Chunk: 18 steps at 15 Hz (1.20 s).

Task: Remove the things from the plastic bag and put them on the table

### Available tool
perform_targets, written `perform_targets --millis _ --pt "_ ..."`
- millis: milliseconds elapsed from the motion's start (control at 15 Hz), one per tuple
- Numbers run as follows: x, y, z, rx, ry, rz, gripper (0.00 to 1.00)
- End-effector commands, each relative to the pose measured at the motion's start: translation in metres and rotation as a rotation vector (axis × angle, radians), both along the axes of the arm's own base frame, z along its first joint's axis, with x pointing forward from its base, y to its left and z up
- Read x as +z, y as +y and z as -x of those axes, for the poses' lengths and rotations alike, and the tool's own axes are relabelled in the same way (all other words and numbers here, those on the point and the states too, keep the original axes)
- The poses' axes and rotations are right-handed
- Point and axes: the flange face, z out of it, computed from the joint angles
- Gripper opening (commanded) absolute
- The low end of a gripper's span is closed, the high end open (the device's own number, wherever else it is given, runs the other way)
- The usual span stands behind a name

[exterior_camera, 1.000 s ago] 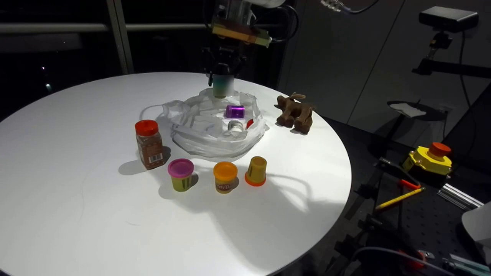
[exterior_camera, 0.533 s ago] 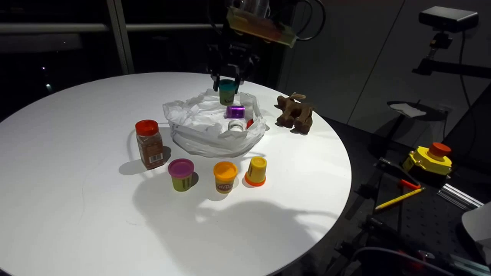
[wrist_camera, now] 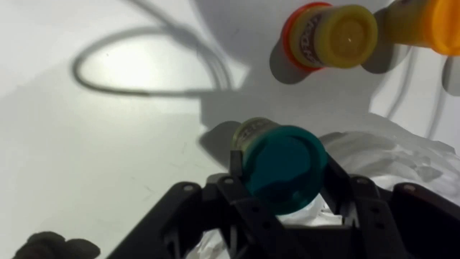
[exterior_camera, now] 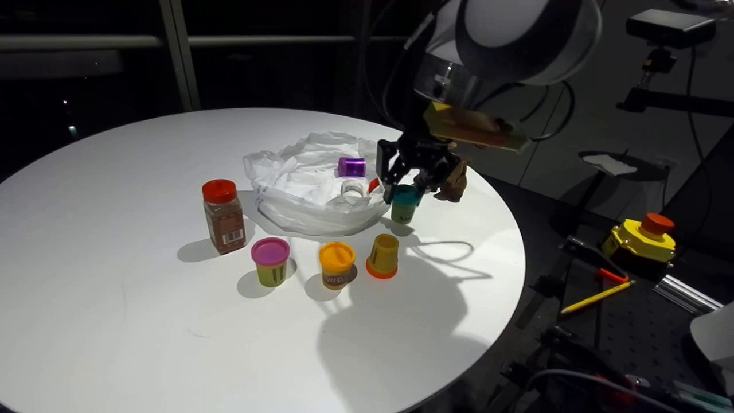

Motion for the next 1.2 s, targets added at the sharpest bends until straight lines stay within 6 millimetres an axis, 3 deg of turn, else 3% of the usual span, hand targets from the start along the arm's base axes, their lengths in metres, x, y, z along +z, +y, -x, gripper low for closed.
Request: perform_targets --millis 0,133,200,333,400,467,533,733,1133 --pt "0.010 -0.006 0.070 -0.032 -0.074 -0.004 0.23" --pt "0.008 -0.005 0.083 -0.050 -0.079 -0.013 0.23" --pt "0.001 -0.004 0.066 -0.063 -0.078 -0.028 0.23" --pt "0.005 -0.005 0.072 -0.076 -0.088 -0.036 0.24" --pt "0.005 -0.007 0.071 -0.082 -0.093 -0.036 0.30" --pt "0.005 -0.011 0.070 -0.089 -0.101 -0.032 0.73" --pt "0.005 -0.015 0.070 -0.095 -0.107 -0.028 0.73" --pt "0.001 -0.026 0.071 -0.108 -0.103 -0.018 0.98" --pt "0.029 -0.038 0.055 -0.122 -0.194 0.008 1.00"
